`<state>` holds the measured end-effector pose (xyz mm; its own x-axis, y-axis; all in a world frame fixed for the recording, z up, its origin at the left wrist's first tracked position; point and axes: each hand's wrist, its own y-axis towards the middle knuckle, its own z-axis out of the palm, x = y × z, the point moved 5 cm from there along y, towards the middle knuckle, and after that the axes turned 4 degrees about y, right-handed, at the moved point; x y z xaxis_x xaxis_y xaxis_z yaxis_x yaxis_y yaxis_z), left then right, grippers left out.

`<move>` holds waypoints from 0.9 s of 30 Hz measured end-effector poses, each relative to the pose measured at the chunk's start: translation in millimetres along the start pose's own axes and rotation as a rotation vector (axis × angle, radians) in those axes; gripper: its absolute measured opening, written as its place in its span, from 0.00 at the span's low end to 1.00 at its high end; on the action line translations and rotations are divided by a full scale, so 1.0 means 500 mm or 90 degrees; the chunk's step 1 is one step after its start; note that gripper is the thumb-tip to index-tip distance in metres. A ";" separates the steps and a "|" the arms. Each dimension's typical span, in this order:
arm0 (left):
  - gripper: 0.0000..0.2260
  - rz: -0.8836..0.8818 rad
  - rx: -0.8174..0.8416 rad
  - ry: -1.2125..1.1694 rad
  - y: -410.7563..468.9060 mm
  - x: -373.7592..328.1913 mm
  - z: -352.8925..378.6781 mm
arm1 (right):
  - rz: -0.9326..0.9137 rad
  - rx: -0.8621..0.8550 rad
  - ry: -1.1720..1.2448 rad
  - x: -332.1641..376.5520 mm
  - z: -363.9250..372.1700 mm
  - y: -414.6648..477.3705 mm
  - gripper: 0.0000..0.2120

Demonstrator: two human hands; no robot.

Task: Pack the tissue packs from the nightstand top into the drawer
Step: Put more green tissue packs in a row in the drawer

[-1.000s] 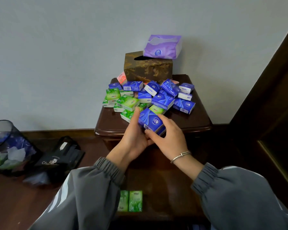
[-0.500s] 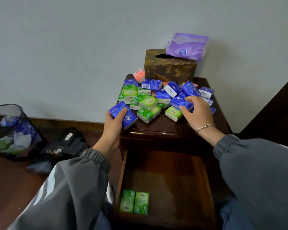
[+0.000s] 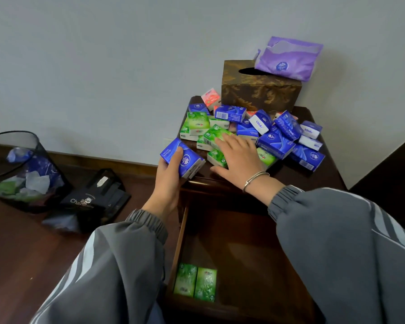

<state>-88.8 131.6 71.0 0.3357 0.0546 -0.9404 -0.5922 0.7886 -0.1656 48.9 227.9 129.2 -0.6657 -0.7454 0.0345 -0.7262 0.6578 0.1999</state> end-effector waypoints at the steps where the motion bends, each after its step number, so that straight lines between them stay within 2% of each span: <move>1: 0.20 -0.001 0.008 0.001 -0.001 0.001 0.005 | -0.004 -0.018 -0.001 -0.004 -0.002 -0.009 0.34; 6: 0.21 -0.003 0.012 -0.003 0.002 0.007 0.004 | -0.050 -0.069 0.023 -0.020 -0.023 -0.036 0.30; 12: 0.24 -0.003 0.011 -0.007 0.006 0.015 0.000 | 0.009 0.027 0.069 -0.023 -0.021 -0.022 0.34; 16: 0.23 -0.003 0.012 0.002 0.005 0.014 0.002 | 0.019 0.070 0.077 -0.020 -0.020 -0.010 0.31; 27: 0.22 0.000 0.010 0.011 0.001 0.011 0.006 | 0.054 -0.055 0.242 0.003 0.001 -0.055 0.20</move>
<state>-84.9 134.2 66.9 0.3229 0.0445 -0.9454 -0.5803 0.7984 -0.1606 67.7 208.7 123.1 -0.5996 -0.6867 0.4110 -0.6435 0.7191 0.2625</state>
